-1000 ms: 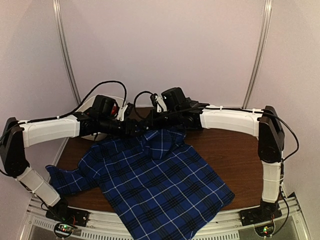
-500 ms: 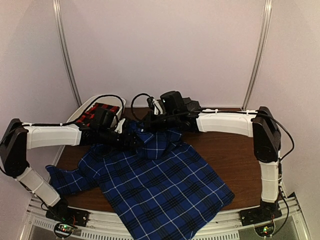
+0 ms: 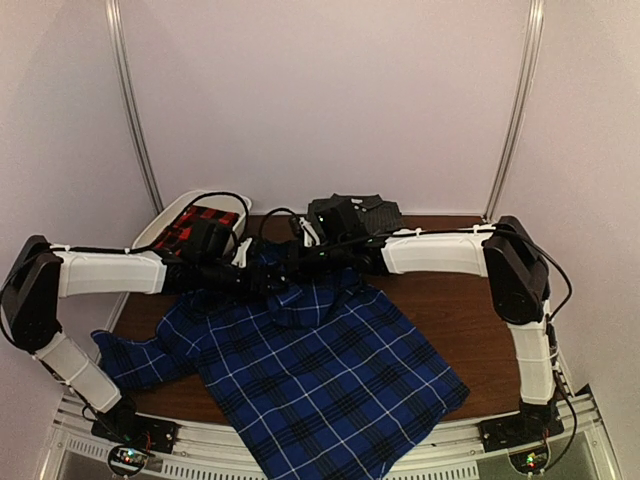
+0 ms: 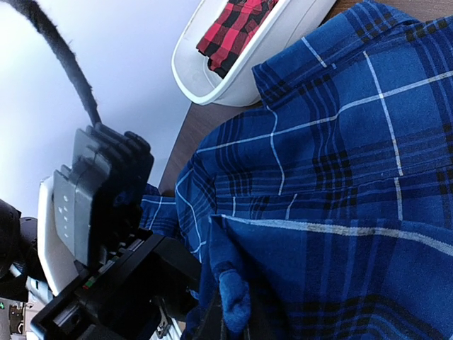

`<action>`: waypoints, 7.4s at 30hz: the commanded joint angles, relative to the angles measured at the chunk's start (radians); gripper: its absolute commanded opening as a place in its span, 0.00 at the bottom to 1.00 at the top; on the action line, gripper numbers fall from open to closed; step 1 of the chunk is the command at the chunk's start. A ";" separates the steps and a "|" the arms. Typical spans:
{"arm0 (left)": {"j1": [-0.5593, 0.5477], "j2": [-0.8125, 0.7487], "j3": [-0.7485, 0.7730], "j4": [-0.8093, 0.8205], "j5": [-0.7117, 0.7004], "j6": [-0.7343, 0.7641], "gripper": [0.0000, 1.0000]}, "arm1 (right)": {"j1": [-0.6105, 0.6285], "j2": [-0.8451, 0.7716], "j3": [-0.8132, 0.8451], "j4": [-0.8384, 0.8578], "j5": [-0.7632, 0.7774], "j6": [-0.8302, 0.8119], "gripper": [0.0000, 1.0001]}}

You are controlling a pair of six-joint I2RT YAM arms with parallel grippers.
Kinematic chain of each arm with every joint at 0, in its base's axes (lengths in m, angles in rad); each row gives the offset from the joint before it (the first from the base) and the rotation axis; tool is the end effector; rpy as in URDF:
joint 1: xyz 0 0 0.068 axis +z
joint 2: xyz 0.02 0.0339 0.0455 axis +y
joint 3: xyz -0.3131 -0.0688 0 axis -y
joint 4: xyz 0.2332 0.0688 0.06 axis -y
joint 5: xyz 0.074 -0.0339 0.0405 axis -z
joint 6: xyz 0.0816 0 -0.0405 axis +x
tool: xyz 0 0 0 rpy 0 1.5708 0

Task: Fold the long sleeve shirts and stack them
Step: Pass from the right arm to the left, then pick up the flattened shirt from the center of the board, then fold the flattened shirt at the center of the board, then place the sleeve of the 1/3-folded shirt.

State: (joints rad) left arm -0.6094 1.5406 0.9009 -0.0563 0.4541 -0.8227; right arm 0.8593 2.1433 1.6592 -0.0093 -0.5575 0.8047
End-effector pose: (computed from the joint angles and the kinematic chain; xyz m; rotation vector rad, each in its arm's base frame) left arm 0.2637 -0.2277 0.2409 0.0024 2.5120 -1.2019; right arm 0.3265 0.4448 0.2534 -0.4681 2.3491 1.4982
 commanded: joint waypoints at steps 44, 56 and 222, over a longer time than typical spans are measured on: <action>0.088 -0.019 0.367 -0.105 -0.122 0.062 0.00 | -0.097 -0.802 -0.838 -0.631 0.674 0.045 0.68; 0.172 -0.127 0.290 -0.162 -0.180 0.063 0.00 | -0.063 -0.906 -1.029 -0.671 0.655 0.164 0.65; 0.194 -1.043 -0.192 -0.657 0.076 -0.062 0.00 | -0.020 0.399 0.351 -0.127 0.324 -0.227 0.30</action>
State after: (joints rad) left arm -0.4126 0.4942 0.6956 -0.7784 0.5137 -0.9066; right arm 0.8467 2.5172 1.9804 -0.1299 -0.2047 0.5758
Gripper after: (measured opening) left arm 0.072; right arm 0.302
